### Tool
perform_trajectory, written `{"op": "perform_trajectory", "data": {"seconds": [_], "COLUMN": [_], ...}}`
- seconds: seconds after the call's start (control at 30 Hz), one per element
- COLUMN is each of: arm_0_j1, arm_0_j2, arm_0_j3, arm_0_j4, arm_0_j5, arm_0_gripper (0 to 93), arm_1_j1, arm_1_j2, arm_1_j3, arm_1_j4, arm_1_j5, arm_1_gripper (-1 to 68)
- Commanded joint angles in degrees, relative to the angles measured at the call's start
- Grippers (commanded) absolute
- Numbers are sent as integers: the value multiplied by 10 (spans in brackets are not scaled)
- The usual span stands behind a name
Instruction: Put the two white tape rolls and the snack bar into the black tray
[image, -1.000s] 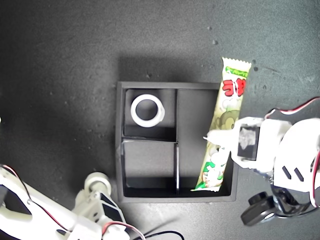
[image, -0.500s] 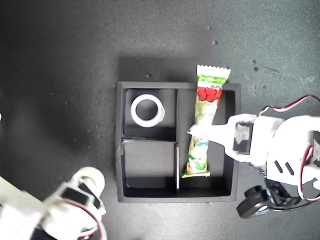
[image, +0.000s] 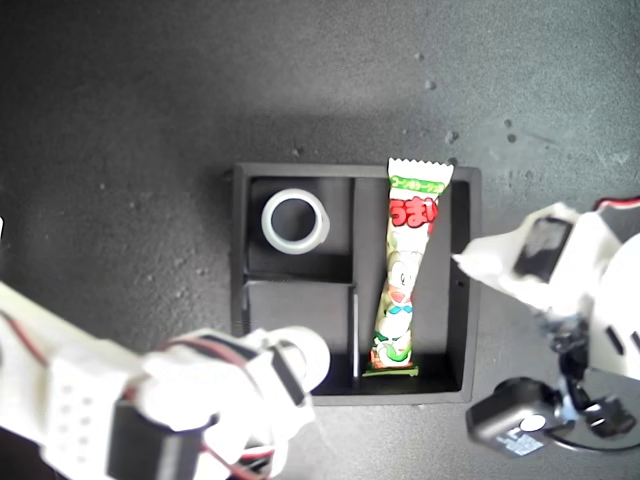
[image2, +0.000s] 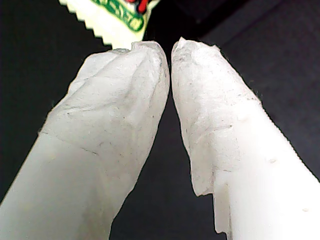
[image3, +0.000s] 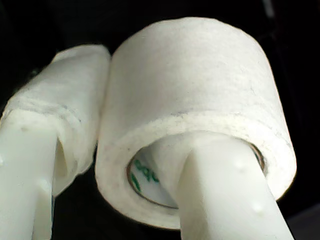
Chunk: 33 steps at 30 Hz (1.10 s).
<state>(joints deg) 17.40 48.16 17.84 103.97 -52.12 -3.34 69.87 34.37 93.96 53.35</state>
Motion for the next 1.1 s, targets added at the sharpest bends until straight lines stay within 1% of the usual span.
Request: {"op": "perform_trajectory", "data": {"seconds": [0.0,0.17,0.23,0.27,0.37,0.57,0.73,0.8,0.83,0.97,1.07], "arm_0_j1": [-4,-6,0,5,17,17,17,18,17,-16,-60], "arm_0_j2": [-26,-46,-53,-54,-44,32,77,88,107,284,471], "arm_0_j3": [-36,-35,-47,-54,-57,-23,32,49,72,239,383], "arm_0_j4": [10,11,11,11,11,11,11,11,11,11,4], "arm_0_j5": [-11,-22,-24,-22,-24,-22,-25,-27,-31,-53,-61], "arm_0_gripper": [1,7,98,122,155,165,172,163,142,5,1], "arm_1_j1": [-10,-26,-26,-24,-10,26,31,27,25,26,26], "arm_1_j2": [12,15,15,15,15,16,16,18,24,119,211], "arm_1_j3": [-149,-238,-239,-234,-223,-226,-241,-240,-234,-137,-52], "arm_1_j4": [82,92,92,92,92,92,92,93,93,93,92], "arm_1_j5": [126,171,185,192,214,232,234,234,234,242,253], "arm_1_gripper": [-5,-6,-6,-6,-6,-6,-7,-7,-7,-7,-7]}}
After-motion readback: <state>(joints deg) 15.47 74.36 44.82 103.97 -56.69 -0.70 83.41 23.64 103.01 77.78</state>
